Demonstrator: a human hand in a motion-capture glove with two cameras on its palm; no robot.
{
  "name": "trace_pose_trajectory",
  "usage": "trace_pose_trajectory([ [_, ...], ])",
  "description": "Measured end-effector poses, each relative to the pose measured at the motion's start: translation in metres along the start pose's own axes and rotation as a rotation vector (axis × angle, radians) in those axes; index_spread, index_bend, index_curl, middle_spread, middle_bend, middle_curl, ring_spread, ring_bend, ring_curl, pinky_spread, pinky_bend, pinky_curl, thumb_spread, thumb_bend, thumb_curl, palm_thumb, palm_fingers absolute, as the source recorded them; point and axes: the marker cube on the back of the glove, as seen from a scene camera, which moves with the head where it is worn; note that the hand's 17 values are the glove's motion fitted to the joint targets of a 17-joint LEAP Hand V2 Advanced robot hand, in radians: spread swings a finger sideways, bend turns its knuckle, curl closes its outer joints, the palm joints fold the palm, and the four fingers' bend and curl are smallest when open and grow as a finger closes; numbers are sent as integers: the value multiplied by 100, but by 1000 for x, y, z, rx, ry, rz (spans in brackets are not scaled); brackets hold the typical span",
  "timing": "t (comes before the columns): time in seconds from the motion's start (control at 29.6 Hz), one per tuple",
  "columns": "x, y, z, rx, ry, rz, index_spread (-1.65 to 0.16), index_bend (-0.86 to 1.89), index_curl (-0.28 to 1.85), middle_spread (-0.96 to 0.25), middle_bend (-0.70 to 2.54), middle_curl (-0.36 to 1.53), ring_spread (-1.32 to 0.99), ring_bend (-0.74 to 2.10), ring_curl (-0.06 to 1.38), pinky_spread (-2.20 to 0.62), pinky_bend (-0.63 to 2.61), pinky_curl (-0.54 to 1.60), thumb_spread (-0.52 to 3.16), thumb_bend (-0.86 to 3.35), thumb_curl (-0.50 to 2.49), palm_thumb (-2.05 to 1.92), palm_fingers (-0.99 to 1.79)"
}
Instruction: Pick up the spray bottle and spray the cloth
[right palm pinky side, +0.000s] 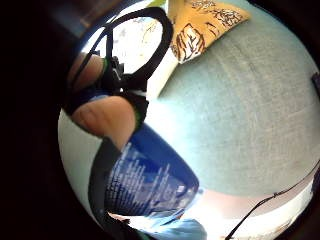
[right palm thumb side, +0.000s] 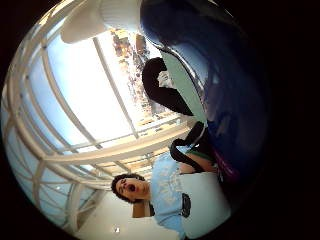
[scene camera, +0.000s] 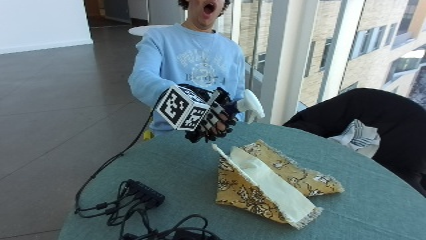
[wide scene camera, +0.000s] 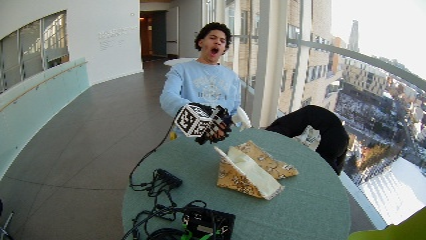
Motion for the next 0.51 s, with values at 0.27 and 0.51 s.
trace_pose_trajectory([
  [0.27,-6,0,9,22,-13,-43,-21,9,20,-5,27,46,3,56,40,28,31,37,78,-2,73,88,91],
  [0.51,-20,2,25,60,-55,-154,-21,9,20,-5,28,46,3,55,41,28,31,37,77,-2,74,88,92],
])
